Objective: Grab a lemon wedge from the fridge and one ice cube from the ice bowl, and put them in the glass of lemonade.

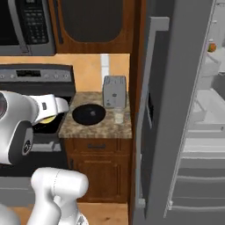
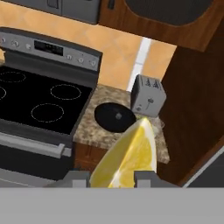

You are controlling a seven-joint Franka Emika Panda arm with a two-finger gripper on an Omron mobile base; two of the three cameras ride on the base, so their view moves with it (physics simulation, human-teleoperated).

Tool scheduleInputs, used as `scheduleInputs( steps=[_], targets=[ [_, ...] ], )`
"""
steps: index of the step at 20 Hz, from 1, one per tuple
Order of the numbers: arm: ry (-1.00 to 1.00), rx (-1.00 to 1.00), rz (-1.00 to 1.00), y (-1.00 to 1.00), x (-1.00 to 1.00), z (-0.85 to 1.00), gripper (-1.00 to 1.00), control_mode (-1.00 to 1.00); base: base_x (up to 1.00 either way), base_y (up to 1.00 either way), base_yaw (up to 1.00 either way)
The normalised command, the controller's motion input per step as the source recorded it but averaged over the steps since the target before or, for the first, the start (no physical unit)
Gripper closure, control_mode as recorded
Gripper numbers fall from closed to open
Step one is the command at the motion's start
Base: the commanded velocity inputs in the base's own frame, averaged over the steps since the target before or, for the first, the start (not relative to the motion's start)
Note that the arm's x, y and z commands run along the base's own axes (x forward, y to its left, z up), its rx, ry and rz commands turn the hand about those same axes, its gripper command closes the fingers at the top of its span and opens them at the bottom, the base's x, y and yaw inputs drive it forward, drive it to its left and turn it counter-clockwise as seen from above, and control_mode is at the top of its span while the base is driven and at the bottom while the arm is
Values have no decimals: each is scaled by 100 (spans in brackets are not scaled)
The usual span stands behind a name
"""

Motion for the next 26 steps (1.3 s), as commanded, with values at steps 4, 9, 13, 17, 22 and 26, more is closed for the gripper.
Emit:
scheduleInputs(
  steps=[4,9,13,17,22,26],
  targets=[
    [0,0,0,0,0,0,100,100,64,44,-50],
    [0,0,0,0,0,0,100,100,64,40,-47],
    [0,0,0,0,0,0,100,100,57,50,-42],
    [0,0,0,0,0,0,100,100,46,62,-38],
    [0,0,0,0,0,0,100,100,22,38,-29],
    [0,0,0,0,0,0,100,100,1,7,-5]
  ],
)
